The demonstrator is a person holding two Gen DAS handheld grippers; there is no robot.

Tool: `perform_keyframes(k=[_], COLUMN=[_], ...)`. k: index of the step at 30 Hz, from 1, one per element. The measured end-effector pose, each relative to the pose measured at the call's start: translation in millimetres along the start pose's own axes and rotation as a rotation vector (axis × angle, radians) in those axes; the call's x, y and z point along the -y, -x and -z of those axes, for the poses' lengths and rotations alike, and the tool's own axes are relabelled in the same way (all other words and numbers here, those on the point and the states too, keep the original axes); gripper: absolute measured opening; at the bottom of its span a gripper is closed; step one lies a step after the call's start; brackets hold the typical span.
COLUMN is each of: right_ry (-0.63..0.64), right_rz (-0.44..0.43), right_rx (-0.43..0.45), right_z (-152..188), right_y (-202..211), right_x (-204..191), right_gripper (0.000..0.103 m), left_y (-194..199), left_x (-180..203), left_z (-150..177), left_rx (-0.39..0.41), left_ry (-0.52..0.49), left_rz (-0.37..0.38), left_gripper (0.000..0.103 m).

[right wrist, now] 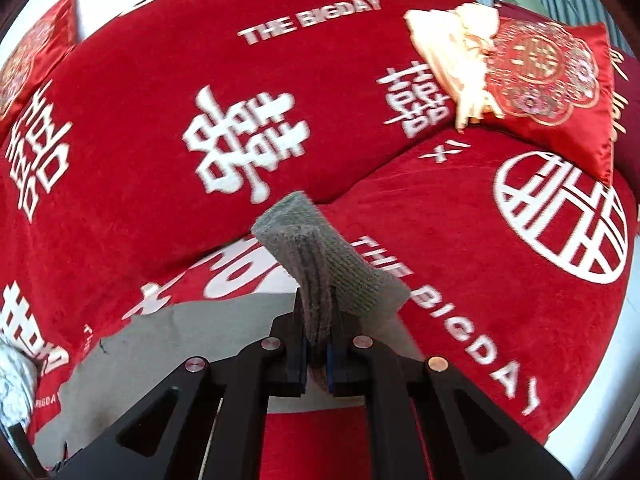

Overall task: Fold small clothes
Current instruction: 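Carry the held sleeve across the sweater body with the right tool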

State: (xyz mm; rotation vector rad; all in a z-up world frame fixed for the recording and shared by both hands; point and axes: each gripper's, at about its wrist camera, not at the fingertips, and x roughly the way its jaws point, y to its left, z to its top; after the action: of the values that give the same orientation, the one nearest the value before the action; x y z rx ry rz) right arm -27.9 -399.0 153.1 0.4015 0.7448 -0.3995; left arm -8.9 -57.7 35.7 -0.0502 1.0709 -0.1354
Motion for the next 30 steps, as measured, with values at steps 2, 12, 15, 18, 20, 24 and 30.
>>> perform_keyframes(k=[2,12,15,18,20,24,30], right_ry=[0.015,0.087,0.121,0.136,0.156,0.24,0.338], right_rz=[-0.012,-0.055,-0.058,-0.079,-0.093,-0.121,-0.177], right_rx=[-0.001,-0.018,-0.021,-0.024,-0.025,-0.03,-0.066], right_z=[3.2,16.6,23.0,31.4,38.8,61.0,92.8], right_y=[-1.1,-5.6,-7.1,-7.4,-7.8,-8.5,-13.0], right_x=[-18.2,-101.8,-124.7,-147.0,-163.4,-207.2,-266.1], right_gripper=[0.007,0.007,0.007,0.007,0.007,0.007,0.007], left_y=[-1.3,1.4,0.1,3.0,7.1,15.2,27.0], left_x=[-17.7,-82.8,-93.6,-100.0,-104.1,-117.4,-143.3], left_z=[1.6,10.2,15.3,20.1,24.1,30.3,33.6], left_rx=[-0.009,-0.019,-0.026,-0.021,-0.017,-0.012,0.003], left_ry=[0.023,0.125,0.142,0.137,0.136,0.156,0.195], left_rz=[-0.004,-0.018,-0.022,-0.029,-0.03,-0.022,-0.036], left_gripper=[0.103,0.103,0.103,0.103,0.103,0.103,0.103])
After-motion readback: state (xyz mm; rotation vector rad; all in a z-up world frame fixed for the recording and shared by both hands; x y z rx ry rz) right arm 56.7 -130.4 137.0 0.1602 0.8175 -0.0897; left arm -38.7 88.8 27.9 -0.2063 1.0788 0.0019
